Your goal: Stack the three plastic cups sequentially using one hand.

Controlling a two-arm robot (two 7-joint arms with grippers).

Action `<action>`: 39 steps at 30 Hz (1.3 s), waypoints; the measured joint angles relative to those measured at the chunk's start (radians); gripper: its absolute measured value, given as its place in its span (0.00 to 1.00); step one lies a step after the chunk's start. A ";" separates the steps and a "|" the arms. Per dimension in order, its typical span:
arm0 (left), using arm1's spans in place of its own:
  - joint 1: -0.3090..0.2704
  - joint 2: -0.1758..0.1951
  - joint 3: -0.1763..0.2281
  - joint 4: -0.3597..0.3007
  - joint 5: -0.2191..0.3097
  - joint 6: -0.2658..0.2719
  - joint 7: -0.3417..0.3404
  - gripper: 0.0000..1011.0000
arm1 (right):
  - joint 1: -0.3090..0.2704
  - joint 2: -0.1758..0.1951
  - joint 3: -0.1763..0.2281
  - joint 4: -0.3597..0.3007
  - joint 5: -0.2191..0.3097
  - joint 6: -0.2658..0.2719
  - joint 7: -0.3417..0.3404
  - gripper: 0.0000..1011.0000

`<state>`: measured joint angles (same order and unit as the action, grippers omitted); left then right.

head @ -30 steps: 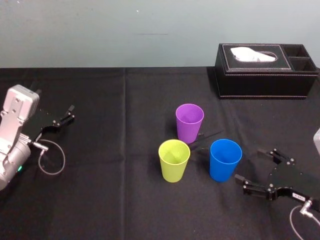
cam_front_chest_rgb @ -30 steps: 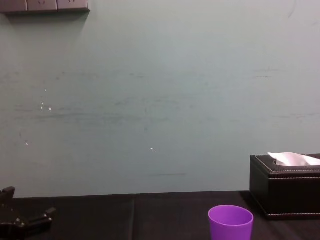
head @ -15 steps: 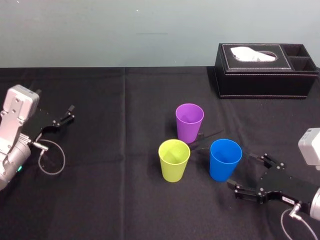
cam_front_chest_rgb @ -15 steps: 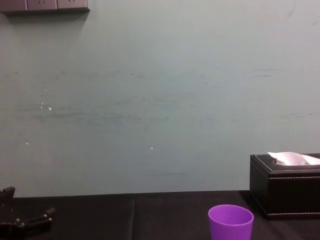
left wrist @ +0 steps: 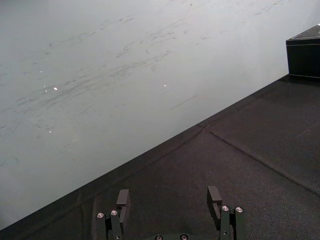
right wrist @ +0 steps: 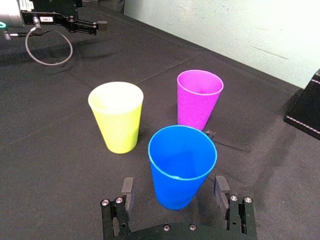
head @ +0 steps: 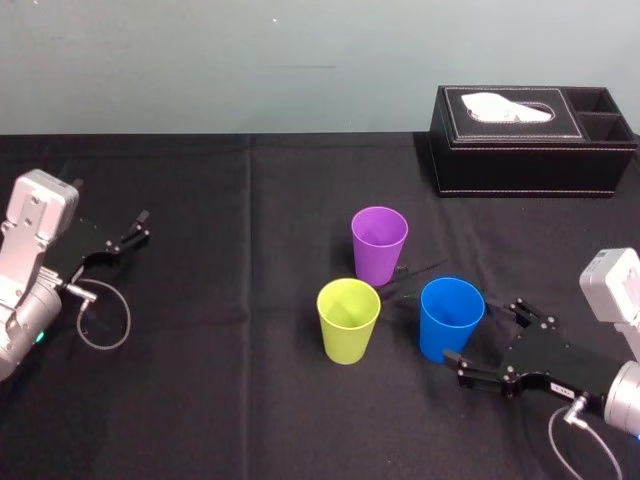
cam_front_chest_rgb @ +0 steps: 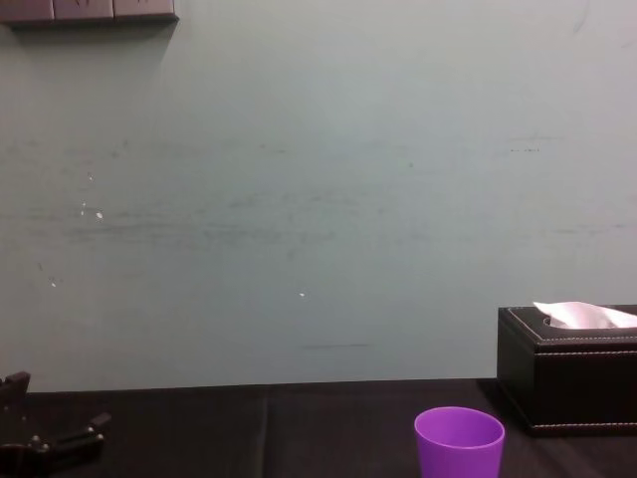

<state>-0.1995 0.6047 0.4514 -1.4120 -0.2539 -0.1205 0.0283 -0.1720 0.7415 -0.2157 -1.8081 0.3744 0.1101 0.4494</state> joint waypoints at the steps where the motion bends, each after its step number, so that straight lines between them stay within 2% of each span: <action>1: 0.000 0.000 0.000 0.000 0.000 0.000 0.000 1.00 | 0.007 -0.005 -0.002 0.004 -0.003 0.001 0.001 0.99; 14: 0.000 0.000 0.000 0.000 0.000 0.000 0.000 1.00 | 0.063 -0.055 -0.036 0.043 -0.042 0.002 0.002 0.99; 24: 0.000 0.000 0.000 0.000 0.000 0.000 0.000 1.00 | 0.088 -0.087 -0.045 0.066 -0.067 -0.003 -0.012 0.99; 37: 0.000 0.000 0.000 0.000 0.000 0.000 0.000 1.00 | 0.094 -0.095 -0.045 0.071 -0.066 -0.005 -0.009 0.99; 39: 0.000 0.000 0.000 0.000 0.000 0.000 0.000 1.00 | 0.094 -0.094 -0.044 0.071 -0.066 -0.005 -0.009 0.96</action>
<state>-0.1995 0.6047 0.4514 -1.4120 -0.2539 -0.1205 0.0283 -0.0784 0.6472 -0.2600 -1.7375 0.3083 0.1052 0.4399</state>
